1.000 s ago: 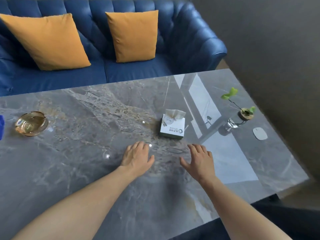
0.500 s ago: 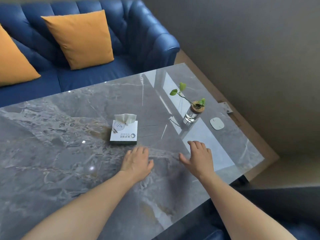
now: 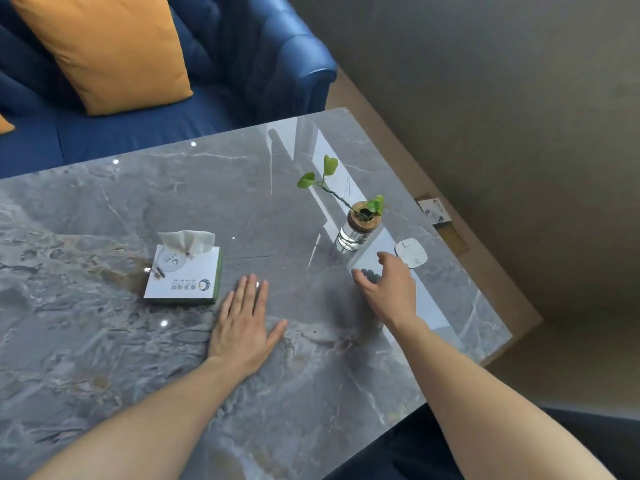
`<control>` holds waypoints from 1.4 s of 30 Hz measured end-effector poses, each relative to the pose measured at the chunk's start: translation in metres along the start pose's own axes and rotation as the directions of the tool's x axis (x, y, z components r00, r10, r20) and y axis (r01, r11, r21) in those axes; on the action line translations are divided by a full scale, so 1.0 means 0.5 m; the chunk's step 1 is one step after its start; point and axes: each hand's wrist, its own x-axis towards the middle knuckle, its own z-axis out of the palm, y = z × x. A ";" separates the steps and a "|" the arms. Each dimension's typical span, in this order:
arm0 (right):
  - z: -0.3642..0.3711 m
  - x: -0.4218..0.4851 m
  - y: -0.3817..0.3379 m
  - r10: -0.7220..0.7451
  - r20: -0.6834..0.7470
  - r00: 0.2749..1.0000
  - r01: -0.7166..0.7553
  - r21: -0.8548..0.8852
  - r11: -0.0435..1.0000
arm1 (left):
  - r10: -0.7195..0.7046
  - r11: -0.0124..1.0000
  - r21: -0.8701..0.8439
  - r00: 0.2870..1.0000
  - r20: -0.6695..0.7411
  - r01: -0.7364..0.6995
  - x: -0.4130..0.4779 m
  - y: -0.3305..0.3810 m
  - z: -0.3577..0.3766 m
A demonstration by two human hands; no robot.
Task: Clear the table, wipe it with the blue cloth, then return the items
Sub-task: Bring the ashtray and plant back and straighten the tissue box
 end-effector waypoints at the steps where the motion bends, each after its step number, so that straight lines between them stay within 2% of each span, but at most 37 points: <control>1: 0.003 0.020 -0.001 0.017 0.002 1.000 -0.017 0.057 0.998 | 0.003 1.000 0.017 1.000 -0.016 -0.003 0.002 -0.002 0.007; 8: 0.031 0.108 -0.027 0.056 0.015 0.998 -0.057 0.428 0.902 | -0.006 0.999 0.038 1.000 -0.015 0.006 0.004 0.002 0.022; 11: 0.041 0.122 -0.037 0.030 -0.016 0.999 -0.018 0.496 0.868 | -0.011 0.999 0.038 1.000 -0.008 0.012 0.005 0.002 0.023; 20: 0.053 0.142 -0.035 0.034 -0.028 0.999 -0.013 0.542 0.840 | -0.026 0.998 0.051 1.000 0.016 0.025 0.006 -0.001 0.023; 28: 0.035 0.089 -0.039 0.004 -0.029 1.000 0.012 0.524 0.852 | -0.016 0.999 0.046 1.000 0.022 0.015 0.008 0.000 0.019; 33: 0.017 0.028 -0.055 -0.046 -0.037 0.998 0.058 0.496 0.866 | -0.030 0.999 0.021 0.978 0.207 0.027 0.018 0.007 -0.016; 35: 0.012 0.001 -0.066 -0.058 -0.032 0.998 0.066 0.490 0.869 | -0.008 0.999 -0.043 0.943 0.332 0.024 0.031 0.006 -0.035; 36: 0.010 -0.012 -0.074 -0.066 -0.030 0.997 0.072 0.485 0.871 | 0.018 0.994 -0.109 0.937 0.350 0.021 0.035 0.000 -0.045; 39: 0.008 -0.051 -0.108 -0.109 -0.031 0.994 0.110 0.480 0.870 | 0.125 0.938 -0.345 0.963 0.238 -0.037 0.015 -0.038 -0.082; 42: 0.011 -0.094 -0.161 -0.163 -0.041 0.986 0.162 0.484 0.860 | 0.193 0.901 -0.409 0.978 0.075 -0.146 -0.056 -0.090 -0.098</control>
